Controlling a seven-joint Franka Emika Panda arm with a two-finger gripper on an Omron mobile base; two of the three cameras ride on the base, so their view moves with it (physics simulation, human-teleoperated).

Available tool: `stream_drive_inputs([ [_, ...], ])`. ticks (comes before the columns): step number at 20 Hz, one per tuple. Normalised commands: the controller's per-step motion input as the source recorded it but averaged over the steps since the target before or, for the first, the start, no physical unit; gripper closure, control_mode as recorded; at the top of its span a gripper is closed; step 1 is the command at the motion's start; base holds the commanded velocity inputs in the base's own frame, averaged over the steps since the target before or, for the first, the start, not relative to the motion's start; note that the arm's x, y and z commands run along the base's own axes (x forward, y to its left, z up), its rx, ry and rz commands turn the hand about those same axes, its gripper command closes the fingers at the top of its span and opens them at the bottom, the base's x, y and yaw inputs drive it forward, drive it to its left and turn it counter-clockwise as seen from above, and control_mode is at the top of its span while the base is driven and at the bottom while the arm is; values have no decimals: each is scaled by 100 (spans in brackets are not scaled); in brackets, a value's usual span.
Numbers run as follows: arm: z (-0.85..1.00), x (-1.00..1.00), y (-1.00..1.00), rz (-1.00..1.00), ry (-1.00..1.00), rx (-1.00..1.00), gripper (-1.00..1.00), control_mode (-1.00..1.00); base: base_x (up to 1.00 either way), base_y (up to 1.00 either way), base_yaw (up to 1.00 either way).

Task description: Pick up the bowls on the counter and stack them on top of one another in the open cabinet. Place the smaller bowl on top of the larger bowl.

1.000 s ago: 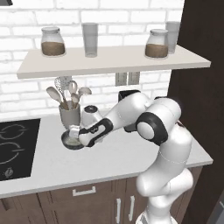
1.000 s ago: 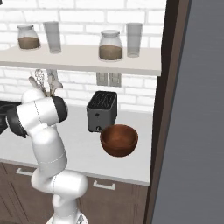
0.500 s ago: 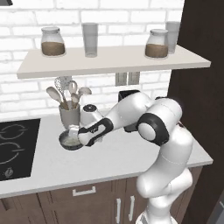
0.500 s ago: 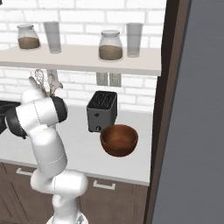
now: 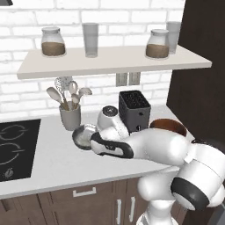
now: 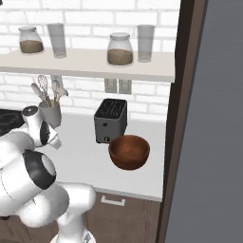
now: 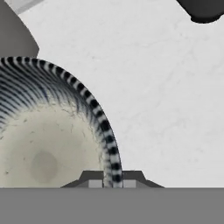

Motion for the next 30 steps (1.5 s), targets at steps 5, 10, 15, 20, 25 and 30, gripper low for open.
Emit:
stream_drive_inputs([
  [5,100,-100,-100,-25,-18,12,100,-100,0,0,0],
  [10,100,-96,-100,-30,-7,11,100,-100,0,0,0],
  [15,100,-57,-100,-37,6,8,100,-100,0,0,0],
  [20,59,-17,-100,-30,33,15,100,-100,0,0,0],
  [25,0,0,-100,-13,19,6,100,-100,0,0,0],
  [30,-10,6,-97,-5,4,2,100,-100,0,0,0],
])
